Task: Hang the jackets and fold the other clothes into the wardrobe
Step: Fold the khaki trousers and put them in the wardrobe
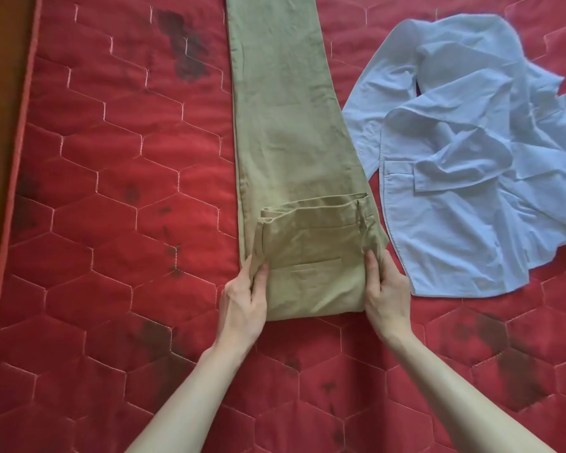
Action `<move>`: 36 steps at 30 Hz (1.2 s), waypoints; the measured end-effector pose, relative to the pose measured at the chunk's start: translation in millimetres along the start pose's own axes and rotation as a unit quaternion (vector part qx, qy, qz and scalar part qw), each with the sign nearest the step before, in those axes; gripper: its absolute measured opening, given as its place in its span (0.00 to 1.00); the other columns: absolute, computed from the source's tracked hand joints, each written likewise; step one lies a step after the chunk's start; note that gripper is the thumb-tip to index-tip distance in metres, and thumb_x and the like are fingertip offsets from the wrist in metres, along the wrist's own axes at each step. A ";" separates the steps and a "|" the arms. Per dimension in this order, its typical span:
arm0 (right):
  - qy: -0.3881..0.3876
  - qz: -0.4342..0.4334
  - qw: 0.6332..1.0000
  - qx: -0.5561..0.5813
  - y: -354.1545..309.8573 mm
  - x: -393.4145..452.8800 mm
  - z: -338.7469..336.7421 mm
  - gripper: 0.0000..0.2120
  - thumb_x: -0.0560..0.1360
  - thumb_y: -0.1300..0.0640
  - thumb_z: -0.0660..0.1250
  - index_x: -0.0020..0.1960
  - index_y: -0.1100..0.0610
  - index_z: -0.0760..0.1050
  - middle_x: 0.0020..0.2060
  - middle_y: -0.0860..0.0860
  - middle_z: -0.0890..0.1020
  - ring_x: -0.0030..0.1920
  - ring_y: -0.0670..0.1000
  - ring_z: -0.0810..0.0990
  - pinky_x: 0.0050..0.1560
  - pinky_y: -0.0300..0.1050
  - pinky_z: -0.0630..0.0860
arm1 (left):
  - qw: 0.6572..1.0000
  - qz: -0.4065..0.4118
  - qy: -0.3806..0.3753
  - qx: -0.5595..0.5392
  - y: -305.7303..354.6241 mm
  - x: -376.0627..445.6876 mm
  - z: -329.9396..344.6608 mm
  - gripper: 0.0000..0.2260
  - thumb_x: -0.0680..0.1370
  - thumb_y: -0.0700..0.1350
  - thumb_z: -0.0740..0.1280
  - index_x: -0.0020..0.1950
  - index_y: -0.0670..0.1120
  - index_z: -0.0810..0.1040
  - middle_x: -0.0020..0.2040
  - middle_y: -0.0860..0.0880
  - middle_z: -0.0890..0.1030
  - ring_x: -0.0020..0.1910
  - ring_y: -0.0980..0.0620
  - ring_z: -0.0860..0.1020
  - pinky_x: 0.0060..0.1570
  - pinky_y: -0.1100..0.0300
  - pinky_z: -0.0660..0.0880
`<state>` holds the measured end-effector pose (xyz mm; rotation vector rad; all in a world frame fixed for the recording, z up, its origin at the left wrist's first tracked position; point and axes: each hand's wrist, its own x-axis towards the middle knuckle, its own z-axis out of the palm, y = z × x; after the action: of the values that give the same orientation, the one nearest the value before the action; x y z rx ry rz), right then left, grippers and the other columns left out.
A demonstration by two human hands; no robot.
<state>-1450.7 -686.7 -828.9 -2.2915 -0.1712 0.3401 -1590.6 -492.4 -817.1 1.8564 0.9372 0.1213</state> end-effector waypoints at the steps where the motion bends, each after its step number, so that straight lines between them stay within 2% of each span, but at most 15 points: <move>1: -0.001 0.008 1.000 -0.019 1.0 4.0 1.6 0.16 0.86 0.47 0.59 0.53 0.59 0.77 0.37 0.59 0.83 0.41 0.65 0.81 0.44 0.63 0.76 | 1.000 -0.008 0.010 0.020 0.7 4.4 2.4 0.22 0.84 0.61 0.56 0.75 0.57 0.72 0.45 0.61 0.84 0.46 0.63 0.82 0.52 0.63 0.77; 4: 0.000 0.040 0.997 -0.061 -1.3 13.2 7.7 0.16 0.85 0.49 0.61 0.42 0.58 0.71 0.33 0.61 0.79 0.38 0.67 0.79 0.41 0.61 0.74 | 0.993 -0.050 0.059 0.090 -0.7 15.0 13.1 0.18 0.85 0.58 0.57 0.67 0.52 0.79 0.47 0.44 0.87 0.49 0.39 0.84 0.49 0.47 0.77; 7: 0.017 0.056 0.993 -0.106 -5.0 13.8 11.4 0.18 0.84 0.46 0.63 0.39 0.54 0.68 0.32 0.60 0.79 0.39 0.67 0.79 0.38 0.56 0.70 | 0.984 -0.109 0.096 0.102 7.2 16.7 22.7 0.16 0.84 0.59 0.59 0.59 0.51 0.81 0.47 0.43 0.86 0.51 0.35 0.82 0.47 0.46 0.76; 9: 0.055 0.004 0.984 -0.169 -6.7 12.3 7.5 0.09 0.82 0.49 0.66 0.49 0.54 0.75 0.40 0.59 0.82 0.44 0.65 0.82 0.40 0.55 0.72 | 0.972 -0.108 0.149 0.147 13.6 12.0 25.9 0.12 0.84 0.58 0.63 0.57 0.52 0.79 0.47 0.45 0.85 0.50 0.37 0.81 0.42 0.49 0.70; 10: 0.073 -0.042 0.980 -0.183 -7.7 12.3 5.1 0.08 0.82 0.52 0.68 0.58 0.55 0.76 0.48 0.57 0.82 0.50 0.64 0.82 0.45 0.56 0.75 | 0.966 -0.082 0.177 0.172 16.3 8.7 26.9 0.11 0.83 0.56 0.65 0.61 0.51 0.77 0.51 0.45 0.83 0.52 0.39 0.79 0.44 0.49 0.69; 12: 0.073 -0.172 0.963 -0.196 -7.9 15.6 2.5 0.20 0.81 0.58 0.68 0.72 0.58 0.72 0.63 0.57 0.78 0.62 0.60 0.78 0.60 0.57 0.75 | 0.957 0.009 0.194 0.214 17.9 3.8 29.7 0.21 0.82 0.51 0.68 0.74 0.46 0.70 0.62 0.43 0.76 0.60 0.42 0.74 0.55 0.49 0.70; 14: 0.012 -0.297 0.930 -0.215 -11.6 18.5 4.7 0.25 0.82 0.57 0.66 0.78 0.57 0.67 0.74 0.56 0.72 0.75 0.58 0.70 0.73 0.54 0.68 | 0.945 0.117 0.142 0.271 15.7 4.4 34.9 0.25 0.84 0.49 0.63 0.80 0.44 0.65 0.74 0.42 0.70 0.72 0.43 0.69 0.71 0.47 0.67; 16: -0.059 -0.350 0.900 -0.252 -11.6 19.8 10.4 0.28 0.85 0.50 0.61 0.82 0.57 0.63 0.81 0.55 0.64 0.83 0.55 0.59 0.80 0.55 0.61 | 0.923 0.178 0.058 0.335 11.5 8.0 41.3 0.27 0.85 0.51 0.59 0.83 0.44 0.61 0.83 0.41 0.60 0.82 0.43 0.58 0.80 0.43 0.58; 20: -0.098 -0.270 0.911 -0.297 2.4 23.4 21.0 0.38 0.83 0.37 0.56 0.84 0.59 0.54 0.85 0.55 0.53 0.85 0.54 0.49 0.83 0.56 0.54 | 0.892 0.229 -0.025 0.389 -5.1 28.8 38.0 0.30 0.86 0.56 0.58 0.85 0.45 0.57 0.85 0.42 0.52 0.85 0.45 0.49 0.81 0.42 0.55; 25: -0.075 -0.217 0.927 -0.298 11.8 28.0 34.4 0.42 0.82 0.34 0.56 0.85 0.59 0.51 0.85 0.55 0.52 0.85 0.54 0.48 0.83 0.56 0.54 | 0.881 0.255 -0.065 0.393 -18.7 49.1 30.9 0.33 0.84 0.61 0.56 0.85 0.48 0.54 0.86 0.43 0.48 0.85 0.45 0.46 0.82 0.42 0.53; 28: -0.093 -0.210 0.928 -0.294 10.4 30.6 33.2 0.42 0.82 0.33 0.55 0.85 0.58 0.48 0.85 0.54 0.49 0.85 0.53 0.45 0.84 0.52 0.48 | 0.880 0.260 -0.086 0.388 -16.8 52.7 26.4 0.33 0.85 0.61 0.56 0.86 0.48 0.53 0.86 0.43 0.46 0.85 0.45 0.44 0.82 0.43 0.50; 30: -0.129 -0.212 0.932 -0.266 11.6 33.1 25.3 0.40 0.83 0.34 0.53 0.86 0.55 0.47 0.85 0.52 0.47 0.85 0.51 0.42 0.83 0.49 0.43 | 0.873 0.291 -0.115 0.375 -16.2 56.6 13.8 0.31 0.85 0.58 0.56 0.85 0.47 0.54 0.86 0.43 0.49 0.85 0.45 0.46 0.82 0.42 0.53; 32: -0.181 -0.244 0.924 -0.231 14.9 41.9 9.9 0.36 0.84 0.39 0.53 0.86 0.53 0.49 0.85 0.50 0.47 0.85 0.51 0.43 0.84 0.52 0.45 | 0.848 0.354 -0.148 0.367 -19.6 65.2 -6.4 0.29 0.84 0.50 0.56 0.84 0.43 0.57 0.85 0.41 0.54 0.85 0.43 0.50 0.80 0.41 0.59; 34: -0.229 -0.302 0.900 -0.215 21.2 57.9 -13.1 0.32 0.82 0.49 0.55 0.85 0.55 0.55 0.85 0.52 0.53 0.85 0.53 0.47 0.82 0.59 0.53 | 0.806 0.399 -0.199 0.391 -24.9 76.4 -30.7 0.33 0.79 0.45 0.58 0.84 0.41 0.55 0.85 0.41 0.53 0.85 0.44 0.50 0.80 0.42 0.59; 36: -0.285 -0.346 0.866 -0.223 24.7 76.5 -36.5 0.37 0.74 0.57 0.57 0.84 0.58 0.57 0.84 0.53 0.56 0.85 0.54 0.50 0.82 0.59 0.56 | 0.755 0.431 -0.249 0.427 -28.6 86.8 -51.6 0.40 0.73 0.45 0.59 0.85 0.40 0.52 0.85 0.41 0.50 0.85 0.44 0.48 0.82 0.45 0.55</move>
<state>-1366.4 -711.4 -838.0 -2.3037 -1.4635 0.6308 -1570.2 -392.7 -842.7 2.8391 -0.4152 -0.2973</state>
